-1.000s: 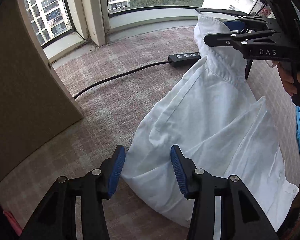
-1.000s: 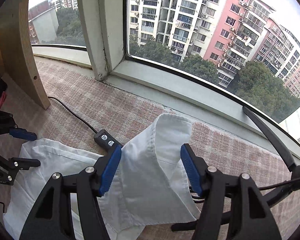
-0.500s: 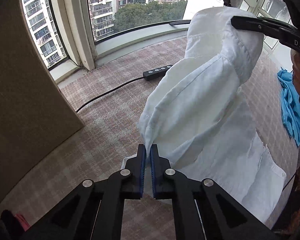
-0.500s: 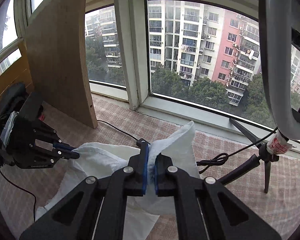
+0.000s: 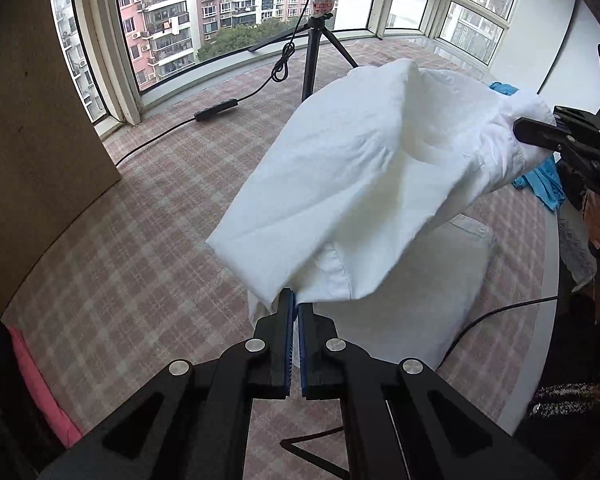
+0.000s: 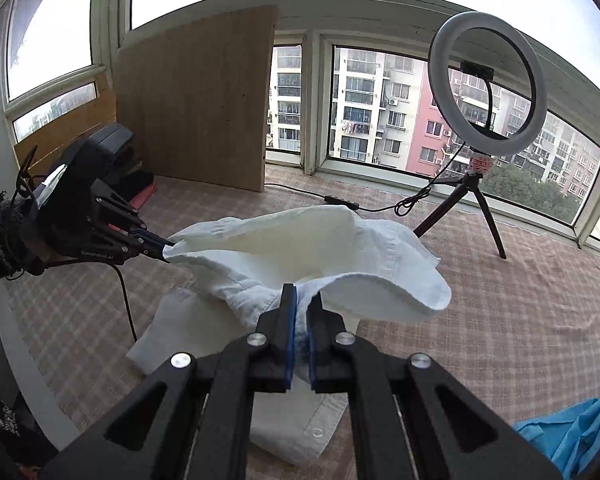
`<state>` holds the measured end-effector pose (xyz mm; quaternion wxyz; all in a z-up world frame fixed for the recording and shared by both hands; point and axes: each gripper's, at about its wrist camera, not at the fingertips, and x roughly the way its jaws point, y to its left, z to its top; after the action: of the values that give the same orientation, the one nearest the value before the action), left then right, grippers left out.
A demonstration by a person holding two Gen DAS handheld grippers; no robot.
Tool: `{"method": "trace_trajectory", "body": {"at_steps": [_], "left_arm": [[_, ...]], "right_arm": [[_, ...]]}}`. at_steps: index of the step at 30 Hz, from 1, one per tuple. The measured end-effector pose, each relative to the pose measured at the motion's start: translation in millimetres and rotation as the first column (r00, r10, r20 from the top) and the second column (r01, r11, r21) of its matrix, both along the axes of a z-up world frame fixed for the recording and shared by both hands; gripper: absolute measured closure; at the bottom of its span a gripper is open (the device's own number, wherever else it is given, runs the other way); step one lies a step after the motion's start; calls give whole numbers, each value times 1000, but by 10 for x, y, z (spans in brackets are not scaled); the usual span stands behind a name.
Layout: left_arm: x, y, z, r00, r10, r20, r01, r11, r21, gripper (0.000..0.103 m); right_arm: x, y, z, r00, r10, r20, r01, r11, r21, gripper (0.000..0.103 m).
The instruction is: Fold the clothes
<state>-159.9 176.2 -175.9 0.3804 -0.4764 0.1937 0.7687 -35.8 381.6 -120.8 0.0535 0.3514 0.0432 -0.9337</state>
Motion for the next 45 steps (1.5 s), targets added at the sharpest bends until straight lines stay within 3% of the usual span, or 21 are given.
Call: {"method": "trace_trajectory", "body": {"at_steps": [3, 7, 9, 11, 13, 16, 21, 23, 24, 25, 27, 31, 35, 36, 38, 40, 43, 45], "left_arm": [[237, -28, -195, 999, -23, 37, 25, 998, -50, 99], [498, -86, -424, 995, -38, 93, 49, 992, -118, 97], [565, -117, -343, 997, -28, 72, 37, 991, -131, 97], [640, -87, -178, 999, -42, 23, 44, 992, -116, 95], [646, -31, -116, 998, -57, 0, 57, 992, -116, 85], [591, 55, -124, 997, -76, -7, 75, 988, -132, 82], [499, 199, -136, 994, -109, -18, 104, 982, -160, 81], [463, 257, -141, 992, -122, -23, 116, 978, -171, 82], [444, 286, -143, 991, -128, -25, 122, 977, -177, 90], [426, 315, -146, 991, -135, -27, 128, 975, -182, 101], [389, 372, -151, 989, -148, -31, 139, 971, -193, 102], [455, 232, 108, 990, -137, -41, 130, 982, -140, 102], [638, 95, 209, 987, -154, -45, 147, 981, -126, 102], [677, 80, 142, 986, -161, -33, 155, 979, -131, 102], [694, 50, -112, 987, -161, 21, 163, 974, -158, 102], [739, 31, -340, 987, -143, 78, 157, 964, -216, 102], [772, -15, -264, 990, -120, 73, 133, 971, -198, 98], [740, -9, -34, 994, -104, 45, 109, 985, -130, 94]], "right_arm": [[291, -166, -400, 990, 30, 139, -30, 1000, -4, 98], [527, -301, -699, 961, 7, 278, -42, 992, 117, 93], [657, -172, -562, 968, -18, 249, 3, 998, 63, 84], [781, 20, -415, 976, -69, 204, 70, 998, 1, 61], [821, 237, -354, 975, -144, 168, 150, 988, -23, 53], [701, 544, -396, 963, -186, 194, 214, 967, -137, 53], [401, 788, -799, 928, -181, 325, 279, 917, -286, 53], [295, 832, -963, 916, -137, 378, 288, 879, -379, 56], [251, 832, -1000, 913, -116, 390, 286, 864, -414, 66], [215, 818, -985, 911, -114, 396, 287, 865, -412, 97], [192, 740, -810, 930, -112, 351, 248, 894, -374, 100], [346, 423, -80, 985, -99, 139, 117, 985, -128, 100], [557, 104, 70, 993, -47, 112, 41, 998, 51, 100], [613, 27, 50, 992, -35, 120, 25, 996, 89, 100], [717, -97, -305, 974, -16, 225, -11, 993, 118, 99], [774, -184, -721, 926, 3, 379, -44, 994, 100, 98], [963, -237, -993, 862, 5, 507, -85, 987, 134, 95], [1073, -152, -750, 881, 4, 474, -70, 990, 123, 94]]}}
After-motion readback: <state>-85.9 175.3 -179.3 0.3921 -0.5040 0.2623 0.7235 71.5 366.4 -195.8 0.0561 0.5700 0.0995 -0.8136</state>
